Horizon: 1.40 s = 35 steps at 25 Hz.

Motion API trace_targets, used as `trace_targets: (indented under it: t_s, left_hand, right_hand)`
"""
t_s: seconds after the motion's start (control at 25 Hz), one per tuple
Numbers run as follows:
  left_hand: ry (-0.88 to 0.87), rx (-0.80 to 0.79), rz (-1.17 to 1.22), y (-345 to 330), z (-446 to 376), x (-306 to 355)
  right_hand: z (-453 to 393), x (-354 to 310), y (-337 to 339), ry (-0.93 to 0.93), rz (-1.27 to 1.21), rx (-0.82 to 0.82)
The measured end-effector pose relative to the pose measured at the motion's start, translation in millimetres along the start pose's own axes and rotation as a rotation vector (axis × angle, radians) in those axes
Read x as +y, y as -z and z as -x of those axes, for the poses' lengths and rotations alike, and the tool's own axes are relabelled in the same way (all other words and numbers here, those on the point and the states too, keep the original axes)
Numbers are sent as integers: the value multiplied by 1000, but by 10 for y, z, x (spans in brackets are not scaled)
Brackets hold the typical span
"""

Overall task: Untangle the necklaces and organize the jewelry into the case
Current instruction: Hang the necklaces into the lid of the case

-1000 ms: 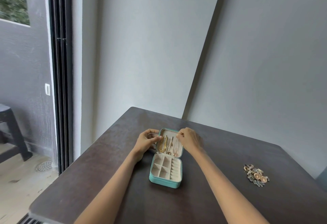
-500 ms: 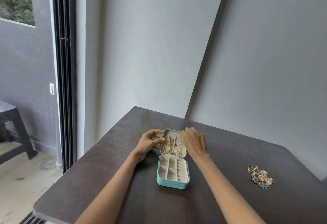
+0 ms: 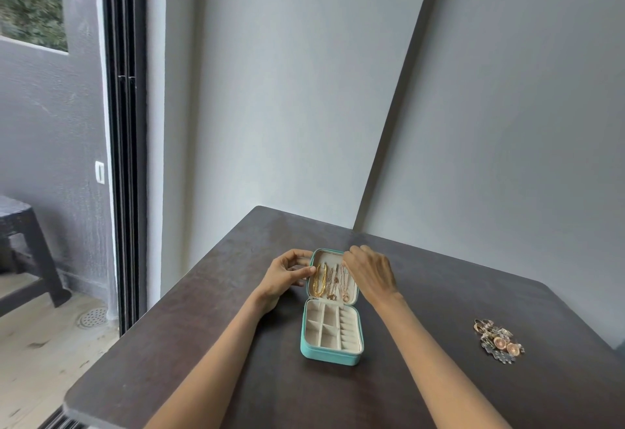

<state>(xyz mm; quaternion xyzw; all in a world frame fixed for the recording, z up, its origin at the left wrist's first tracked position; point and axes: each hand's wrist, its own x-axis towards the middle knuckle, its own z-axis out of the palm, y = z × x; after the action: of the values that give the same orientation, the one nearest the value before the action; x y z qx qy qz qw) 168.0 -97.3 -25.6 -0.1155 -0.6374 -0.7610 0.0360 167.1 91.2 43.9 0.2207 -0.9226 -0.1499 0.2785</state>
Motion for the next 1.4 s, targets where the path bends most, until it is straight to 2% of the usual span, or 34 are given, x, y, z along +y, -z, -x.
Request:
trace_targets:
  t_s: [0.64, 0.88, 1.08, 1.2, 1.4]
  left_hand:
    - [7, -35, 10, 28, 12, -13]
    - [9, -23, 49, 29, 5, -21]
    - [10, -23, 127, 46, 15, -17]
    - [16, -19, 116, 41, 16, -25]
    - [12, -4, 115, 16, 39, 6]
  right_hand:
    - [110, 174, -42, 80, 57, 202]
    - [146, 222, -13, 87, -80, 322]
    - [391, 136, -40, -93, -315, 475]
    - [563, 87, -103, -129, -345, 449]
    - [695, -83, -183, -27, -330, 369]
